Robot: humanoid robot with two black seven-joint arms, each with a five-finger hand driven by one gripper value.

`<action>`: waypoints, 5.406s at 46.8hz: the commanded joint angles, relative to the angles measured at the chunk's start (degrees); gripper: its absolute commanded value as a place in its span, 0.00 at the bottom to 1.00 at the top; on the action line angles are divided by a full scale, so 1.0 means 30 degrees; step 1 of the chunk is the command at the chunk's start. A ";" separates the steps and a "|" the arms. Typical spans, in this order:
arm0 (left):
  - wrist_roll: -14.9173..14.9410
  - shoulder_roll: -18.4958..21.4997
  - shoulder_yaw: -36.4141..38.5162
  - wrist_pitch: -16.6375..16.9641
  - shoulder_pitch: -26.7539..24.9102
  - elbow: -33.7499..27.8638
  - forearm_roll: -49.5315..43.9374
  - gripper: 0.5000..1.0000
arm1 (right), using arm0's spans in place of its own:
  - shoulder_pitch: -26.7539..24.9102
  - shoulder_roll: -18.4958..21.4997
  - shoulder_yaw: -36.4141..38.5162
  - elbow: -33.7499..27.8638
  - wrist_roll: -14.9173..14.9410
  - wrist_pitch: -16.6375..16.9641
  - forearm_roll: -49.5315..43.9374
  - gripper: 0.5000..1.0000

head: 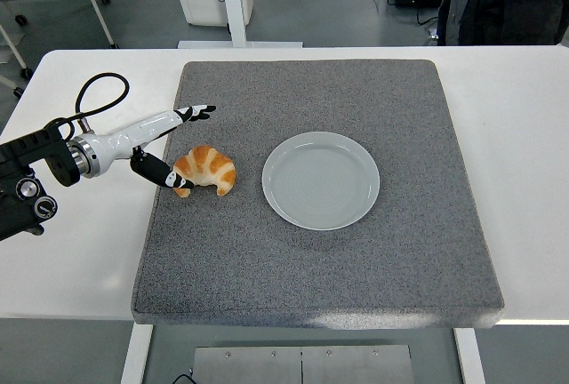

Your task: Place the bread on the plate

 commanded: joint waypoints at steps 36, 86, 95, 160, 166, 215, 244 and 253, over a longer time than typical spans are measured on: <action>-0.0025 -0.1922 0.0207 0.1552 0.0651 0.1574 0.0813 0.63 | 0.0002 0.0000 -0.0001 0.0000 0.0002 0.0000 0.0015 1.00; -0.0406 0.0069 -0.0086 -0.1434 -0.5500 0.1310 -0.0710 0.00 | 0.0002 0.0000 -0.0001 0.0000 0.0002 0.0000 0.0014 1.00; -0.0377 -0.0018 -0.0057 -0.2519 -0.7170 0.1310 -0.0769 0.00 | 0.0002 0.0000 -0.0001 0.0000 0.0002 0.0000 -0.0015 1.00; -0.0201 -0.8924 0.2227 -0.2960 -0.9604 0.3097 0.1253 0.00 | 0.0002 0.0000 -0.0001 0.0000 0.0002 0.0000 0.0014 1.00; -0.0201 -0.9392 0.3223 -0.2813 -0.9457 0.3361 0.1311 0.00 | 0.0002 0.0000 -0.0001 0.0000 0.0002 0.0000 -0.0015 1.00; -0.0523 -1.1063 0.3606 -0.1612 -0.5122 0.5939 0.4270 0.00 | 0.0002 0.0000 -0.0001 0.0000 0.0002 0.0000 0.0015 1.00; -0.0465 -1.1034 0.3576 -0.1348 -0.4359 0.6056 0.4476 0.00 | 0.0002 0.0000 -0.0001 0.0000 0.0002 0.0000 -0.0014 1.00; -0.0436 -1.0741 0.3401 -0.1436 -0.4564 0.5910 0.4095 1.00 | 0.0002 0.0000 -0.0001 0.0000 0.0002 0.0000 0.0015 1.00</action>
